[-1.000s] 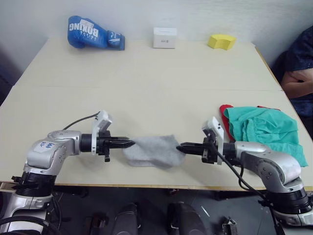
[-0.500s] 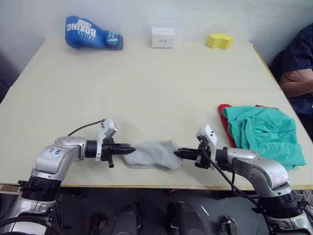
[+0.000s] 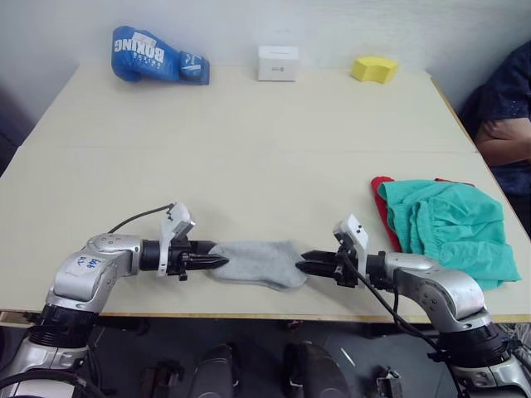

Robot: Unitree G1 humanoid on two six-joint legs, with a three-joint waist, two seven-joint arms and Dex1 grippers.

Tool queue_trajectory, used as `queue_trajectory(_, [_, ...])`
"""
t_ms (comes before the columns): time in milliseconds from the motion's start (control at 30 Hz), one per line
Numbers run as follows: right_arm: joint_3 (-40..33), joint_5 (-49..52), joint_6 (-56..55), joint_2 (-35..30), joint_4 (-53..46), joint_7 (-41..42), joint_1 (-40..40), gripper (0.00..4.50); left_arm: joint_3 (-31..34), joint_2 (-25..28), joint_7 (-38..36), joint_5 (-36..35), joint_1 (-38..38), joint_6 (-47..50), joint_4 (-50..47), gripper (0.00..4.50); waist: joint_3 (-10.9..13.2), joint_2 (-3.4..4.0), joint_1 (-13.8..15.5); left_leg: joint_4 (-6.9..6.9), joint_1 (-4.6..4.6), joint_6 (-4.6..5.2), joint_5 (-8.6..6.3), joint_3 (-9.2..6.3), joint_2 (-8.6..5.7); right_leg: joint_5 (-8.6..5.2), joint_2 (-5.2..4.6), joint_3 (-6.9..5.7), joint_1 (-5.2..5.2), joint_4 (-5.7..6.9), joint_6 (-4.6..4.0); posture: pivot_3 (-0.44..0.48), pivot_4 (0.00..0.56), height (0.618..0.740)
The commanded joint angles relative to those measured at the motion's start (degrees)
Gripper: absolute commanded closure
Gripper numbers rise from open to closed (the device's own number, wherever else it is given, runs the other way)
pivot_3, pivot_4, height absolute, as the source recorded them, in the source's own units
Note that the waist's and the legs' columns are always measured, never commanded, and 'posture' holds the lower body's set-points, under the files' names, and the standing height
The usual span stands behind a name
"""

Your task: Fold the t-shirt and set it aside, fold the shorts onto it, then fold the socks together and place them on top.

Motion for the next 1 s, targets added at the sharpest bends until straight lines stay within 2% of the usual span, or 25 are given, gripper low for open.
queue_trajectory(33, [-4.5, 0.0, -5.6, -1.9, -3.0, 2.1, 0.8, 2.13, 5.2, 0.4, -0.1, -0.3, 1.2, -5.9, 0.0, 1.52, 0.0, 0.00, 0.0, 0.00, 0.00, 0.00, 0.00, 0.00, 0.01, 0.00, 0.00, 0.00, 0.00, -0.01, 0.00, 0.000, 0.150, 0.740])
queue_trajectory(133, [-7.0, 3.5, -6.7, -2.2, -5.7, 4.8, 0.6, 2.13, 9.5, 1.0, -3.0, -4.7, 2.6, -6.0, -2.3, 1.52, 0.0, 0.00, -0.2, -0.02, -0.01, 0.02, -0.01, 0.01, 0.00, 0.00, 0.00, 0.00, 0.00, -0.04, 0.00, 0.000, 0.150, 0.740])
queue_trajectory(233, [-4.7, 2.3, -9.9, -1.7, -8.0, 6.7, -0.6, 2.77, 11.7, 3.1, -6.3, -8.5, 4.8, -3.8, -6.5, 2.13, 0.0, 0.00, -0.3, -0.17, 0.02, -0.01, 0.00, 0.01, 0.03, 0.00, 0.03, 0.00, -0.01, -0.10, 0.00, 0.000, 0.150, 0.740])
queue_trajectory(367, [2.0, -3.5, -15.3, 2.9, -7.3, 4.4, -2.7, 4.28, 10.8, 2.1, -4.6, -9.6, 3.8, -3.4, -9.4, 3.47, 0.0, 0.00, -0.2, -0.31, 0.13, -0.08, 0.04, 0.01, 0.02, -0.01, 0.05, -0.03, 0.05, -0.21, -0.02, 0.000, 0.150, 0.740])
queue_trajectory(400, [5.6, -7.1, -18.0, 4.9, -5.4, 3.7, -3.5, 4.50, 8.6, 0.5, -3.2, -7.9, 3.5, -4.6, -9.6, 3.82, 0.0, 0.00, -0.2, -0.31, 0.13, -0.09, 0.05, 0.01, 0.01, -0.01, 0.05, -0.02, 0.06, -0.20, -0.01, 0.000, 0.150, 0.740])
queue_trajectory(467, [10.3, -12.5, -22.9, 8.8, -1.0, 1.9, -4.3, 4.50, 4.6, -2.2, -0.6, -4.0, 3.7, -7.1, -9.4, 4.48, 0.0, 0.00, -0.2, -0.30, 0.17, -0.09, 0.05, 0.02, -0.01, 0.00, 0.04, -0.02, 0.13, -0.22, 0.01, 0.000, 0.150, 0.740])
queue_trajectory(600, [15.6, -18.8, -31.0, 13.9, 6.7, 0.7, -3.1, 4.50, -2.5, -6.8, 4.8, 5.3, 6.3, -13.9, -5.7, 4.48, 0.0, -0.01, -0.2, -0.30, 0.13, -0.04, 0.07, 0.07, -0.07, 0.03, 0.04, -0.01, 0.12, -0.27, 0.06, 0.000, 0.150, 0.740])
queue_trajectory(700, [17.5, -22.5, -35.3, 14.3, 10.4, 0.6, -1.8, 4.50, -4.4, -9.0, 8.1, 8.3, 8.2, -15.4, -4.4, 4.48, 0.0, -0.01, -0.2, -0.29, 0.07, -0.04, 0.08, 0.10, -0.06, 0.03, 0.05, 0.00, 0.06, -0.30, 0.06, 0.000, 0.150, 0.740])
queue_trajectory(1000, [8.1, -21.2, -40.5, 8.1, 10.9, 0.3, 4.8, 4.50, -0.9, -10.0, 10.8, 7.1, 14.7, -16.8, -6.5, 4.48, -0.3, -0.07, -0.1, -0.27, 0.46, -0.27, -0.12, 0.02, -0.02, 0.09, 0.01, 0.00, 0.45, -0.31, 0.07, 0.000, 0.150, 0.740])
